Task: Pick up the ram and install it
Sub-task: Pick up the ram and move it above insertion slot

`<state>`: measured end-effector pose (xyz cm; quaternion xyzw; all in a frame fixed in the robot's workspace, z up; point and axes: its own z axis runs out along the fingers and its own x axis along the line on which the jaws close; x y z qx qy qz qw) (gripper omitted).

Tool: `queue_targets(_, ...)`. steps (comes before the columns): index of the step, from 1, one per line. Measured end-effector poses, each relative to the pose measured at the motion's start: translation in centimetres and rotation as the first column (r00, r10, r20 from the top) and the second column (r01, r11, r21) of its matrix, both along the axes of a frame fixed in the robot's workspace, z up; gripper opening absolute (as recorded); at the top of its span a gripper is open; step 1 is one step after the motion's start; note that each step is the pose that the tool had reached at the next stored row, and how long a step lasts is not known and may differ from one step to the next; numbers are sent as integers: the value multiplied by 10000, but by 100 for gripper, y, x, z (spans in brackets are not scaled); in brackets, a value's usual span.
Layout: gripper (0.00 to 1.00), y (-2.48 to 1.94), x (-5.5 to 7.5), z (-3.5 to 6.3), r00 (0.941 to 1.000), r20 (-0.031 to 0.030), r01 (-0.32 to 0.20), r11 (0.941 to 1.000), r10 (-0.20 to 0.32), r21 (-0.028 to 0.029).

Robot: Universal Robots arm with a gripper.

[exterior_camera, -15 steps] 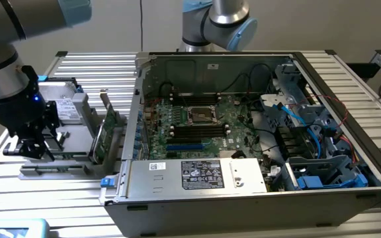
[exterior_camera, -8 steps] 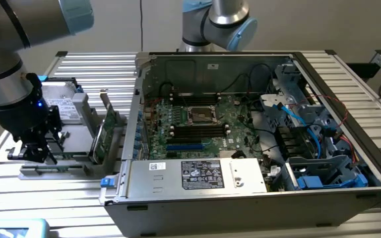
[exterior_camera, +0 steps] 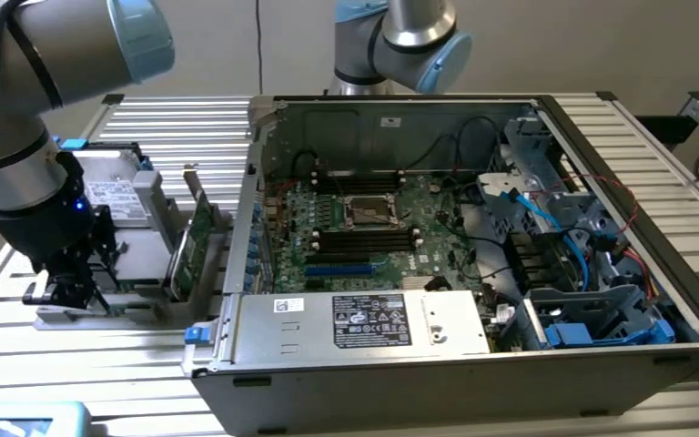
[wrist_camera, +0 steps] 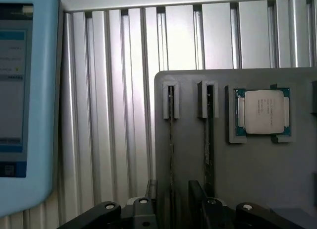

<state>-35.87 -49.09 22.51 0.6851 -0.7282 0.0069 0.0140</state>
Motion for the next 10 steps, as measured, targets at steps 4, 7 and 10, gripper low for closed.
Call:
queue_targets(4, 38, 1, -1, -65, 10000, 1, -52, 10000, 52, 1)
queue_targets(7, 38, 1, -2, -104, 10000, 1, -64, 10000, 64, 1)
queue_targets(10, 38, 1, -2, -130, 10000, 1, -67, 10000, 67, 1)
